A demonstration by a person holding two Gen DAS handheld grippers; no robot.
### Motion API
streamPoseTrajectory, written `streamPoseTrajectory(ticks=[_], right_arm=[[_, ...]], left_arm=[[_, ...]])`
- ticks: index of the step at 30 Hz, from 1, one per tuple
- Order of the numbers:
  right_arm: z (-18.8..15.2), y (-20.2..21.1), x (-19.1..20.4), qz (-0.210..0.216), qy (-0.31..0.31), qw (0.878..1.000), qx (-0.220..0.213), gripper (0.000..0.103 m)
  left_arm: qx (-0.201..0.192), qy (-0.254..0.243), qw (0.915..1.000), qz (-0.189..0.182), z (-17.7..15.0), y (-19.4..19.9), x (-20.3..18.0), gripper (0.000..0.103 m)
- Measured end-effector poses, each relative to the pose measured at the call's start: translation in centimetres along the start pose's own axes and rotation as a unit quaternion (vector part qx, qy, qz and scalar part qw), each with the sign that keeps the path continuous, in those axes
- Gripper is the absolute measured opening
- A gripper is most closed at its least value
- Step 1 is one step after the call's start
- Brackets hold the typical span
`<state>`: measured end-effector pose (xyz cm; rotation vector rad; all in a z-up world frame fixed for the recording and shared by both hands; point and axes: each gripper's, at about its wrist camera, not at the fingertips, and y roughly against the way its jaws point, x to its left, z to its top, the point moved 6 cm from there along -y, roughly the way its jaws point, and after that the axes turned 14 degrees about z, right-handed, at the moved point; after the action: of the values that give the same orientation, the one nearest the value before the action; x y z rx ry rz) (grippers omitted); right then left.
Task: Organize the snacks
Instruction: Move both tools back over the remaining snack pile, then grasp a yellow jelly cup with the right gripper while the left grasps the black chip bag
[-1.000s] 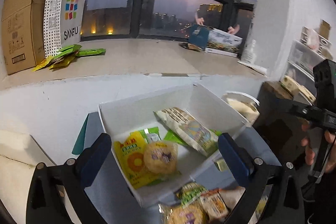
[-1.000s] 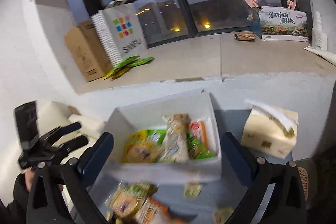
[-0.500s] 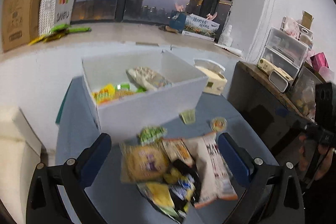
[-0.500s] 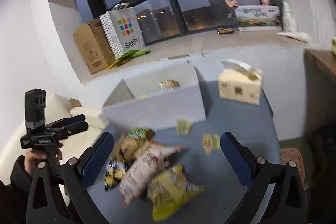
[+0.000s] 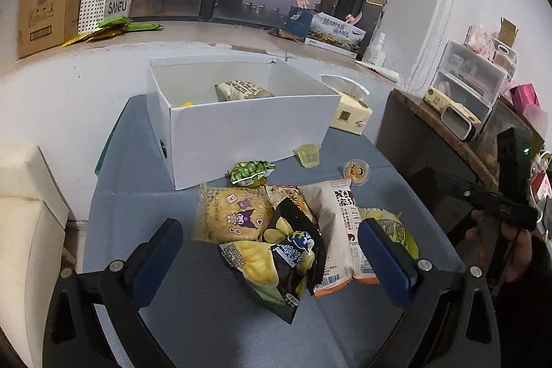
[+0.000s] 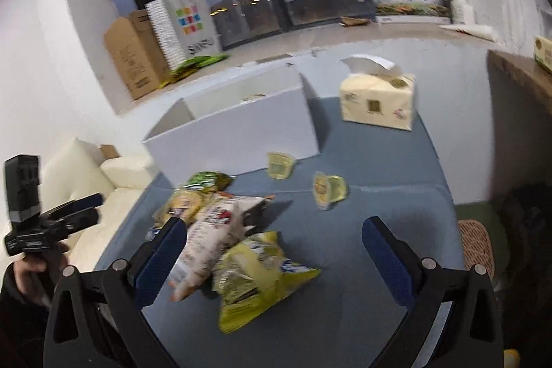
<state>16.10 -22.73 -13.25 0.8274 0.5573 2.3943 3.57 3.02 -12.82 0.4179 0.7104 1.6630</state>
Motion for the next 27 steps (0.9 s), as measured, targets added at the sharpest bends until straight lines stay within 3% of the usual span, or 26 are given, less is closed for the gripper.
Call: streamPoseTrajectory(ticks=[6,15,24,25,27], right_arm=[[0.0,-1.2,-3.3,-0.013,-0.045,0.999,0.008,0.103],[0.8,-6.5,-8.4,-0.058,-0.047,0.996,0.058,0.103],[1.0,-10.3,-8.5,-0.085,0.014,0.992,0.091,0.103],[1.0,-10.9,-8.7,-0.083,0.016,0.992,0.097,0.099],[0.9,-11.8,-9.0,-0.074,0.013,0.991,0.107,0.066]], left_arm=[[0.005,0.003,1.0,-0.004,-0.4,-0.3,0.1,0.103],[0.01,-0.009,0.9999,-0.009,-0.9,-0.2,-0.8,0.103],[0.012,0.014,0.9997,-0.014,-1.1,-0.2,0.0,0.103],[0.012,0.012,0.9998,-0.013,-1.1,-0.2,0.0,0.103],[0.013,0.01,0.9998,-0.01,-1.2,-0.2,0.0,0.103]])
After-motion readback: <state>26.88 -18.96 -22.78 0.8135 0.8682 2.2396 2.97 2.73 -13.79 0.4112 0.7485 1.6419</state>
